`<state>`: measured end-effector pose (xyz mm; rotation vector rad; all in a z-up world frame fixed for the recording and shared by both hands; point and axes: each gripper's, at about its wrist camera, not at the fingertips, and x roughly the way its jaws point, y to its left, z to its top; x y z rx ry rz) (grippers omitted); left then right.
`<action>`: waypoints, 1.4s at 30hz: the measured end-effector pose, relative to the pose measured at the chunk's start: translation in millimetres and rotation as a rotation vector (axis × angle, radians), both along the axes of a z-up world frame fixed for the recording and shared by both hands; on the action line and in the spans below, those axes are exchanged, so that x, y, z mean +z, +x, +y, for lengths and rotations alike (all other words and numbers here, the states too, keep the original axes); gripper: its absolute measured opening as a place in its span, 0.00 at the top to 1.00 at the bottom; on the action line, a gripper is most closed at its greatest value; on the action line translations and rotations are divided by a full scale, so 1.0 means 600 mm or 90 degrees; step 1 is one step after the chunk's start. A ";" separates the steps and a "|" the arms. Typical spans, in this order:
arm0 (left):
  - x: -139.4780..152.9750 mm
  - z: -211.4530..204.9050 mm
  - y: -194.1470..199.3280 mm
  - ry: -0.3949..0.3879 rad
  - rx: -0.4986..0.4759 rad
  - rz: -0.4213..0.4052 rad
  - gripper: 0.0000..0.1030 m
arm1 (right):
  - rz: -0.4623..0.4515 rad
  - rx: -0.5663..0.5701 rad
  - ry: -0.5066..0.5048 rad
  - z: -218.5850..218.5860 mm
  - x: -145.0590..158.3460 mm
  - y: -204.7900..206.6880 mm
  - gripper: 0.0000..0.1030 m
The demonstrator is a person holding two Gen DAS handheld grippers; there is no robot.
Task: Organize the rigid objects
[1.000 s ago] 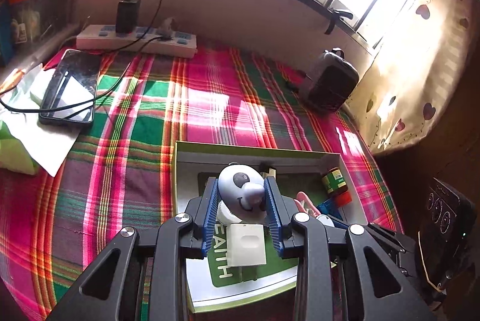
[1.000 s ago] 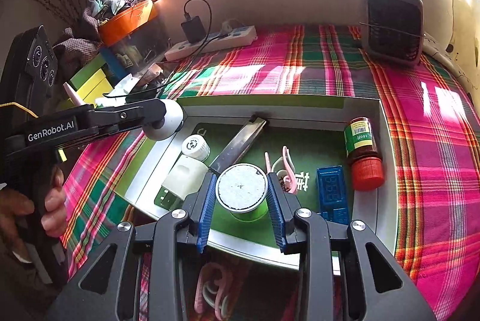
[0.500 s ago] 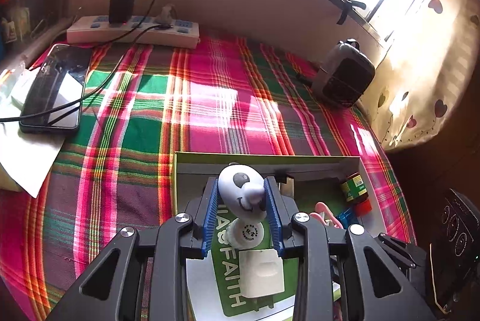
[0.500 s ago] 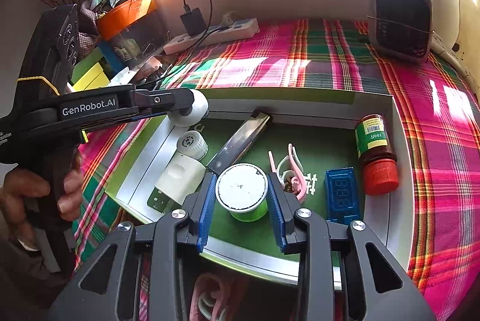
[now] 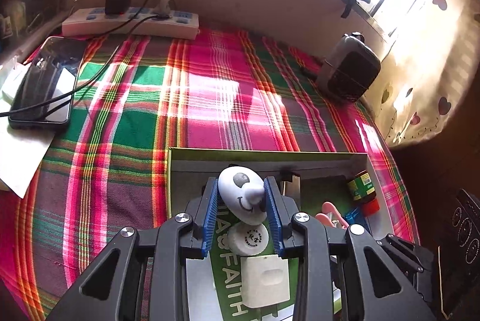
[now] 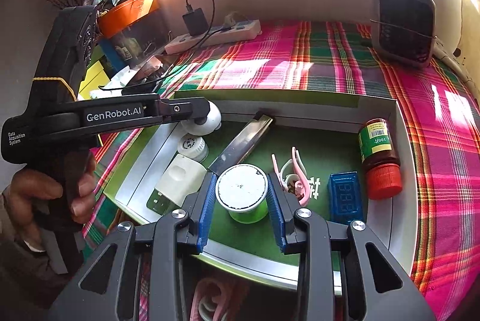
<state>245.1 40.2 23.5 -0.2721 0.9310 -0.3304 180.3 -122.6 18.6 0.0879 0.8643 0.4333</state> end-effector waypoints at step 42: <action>-0.004 -0.010 0.015 0.020 0.003 -0.005 0.71 | 0.007 0.007 -0.006 0.006 -0.008 0.004 0.66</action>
